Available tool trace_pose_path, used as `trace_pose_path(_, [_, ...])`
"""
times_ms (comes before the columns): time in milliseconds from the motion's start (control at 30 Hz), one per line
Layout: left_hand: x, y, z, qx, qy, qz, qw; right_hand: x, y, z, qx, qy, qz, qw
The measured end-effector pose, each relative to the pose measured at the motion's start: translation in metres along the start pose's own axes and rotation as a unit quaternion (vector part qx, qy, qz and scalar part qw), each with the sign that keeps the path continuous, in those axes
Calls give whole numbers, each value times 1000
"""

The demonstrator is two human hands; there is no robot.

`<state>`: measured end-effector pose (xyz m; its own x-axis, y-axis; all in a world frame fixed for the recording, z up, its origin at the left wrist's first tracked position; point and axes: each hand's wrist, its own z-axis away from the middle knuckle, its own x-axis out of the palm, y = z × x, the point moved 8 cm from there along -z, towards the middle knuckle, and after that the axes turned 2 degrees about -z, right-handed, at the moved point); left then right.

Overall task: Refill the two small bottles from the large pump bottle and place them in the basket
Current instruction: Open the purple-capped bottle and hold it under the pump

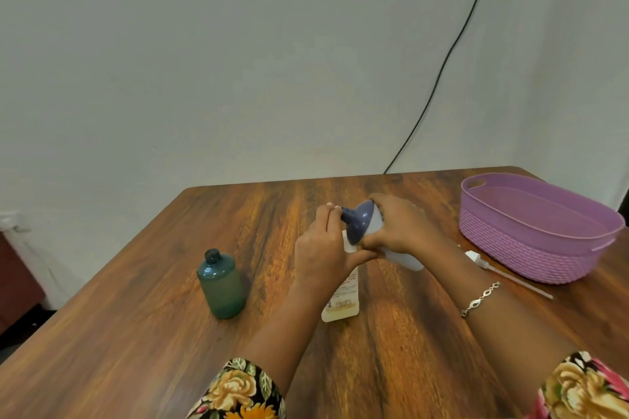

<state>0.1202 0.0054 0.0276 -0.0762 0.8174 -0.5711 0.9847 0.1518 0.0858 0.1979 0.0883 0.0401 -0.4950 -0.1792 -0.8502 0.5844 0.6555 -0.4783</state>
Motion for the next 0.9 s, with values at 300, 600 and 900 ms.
trace_pose_path(300, [-5, -1, -7, -11, 5, 13, 1000, -8, -1, -3, -5, 25, 1, 1000])
trace_pose_path(600, [-5, -1, -6, -11, -1, -7, 1000, -4, 5, -3, 11, 27, 3, 1000])
trace_pose_path(900, [2, -1, 6, -28, 30, 29, 999, 0, 4, -1, 8, 20, 12, 1000])
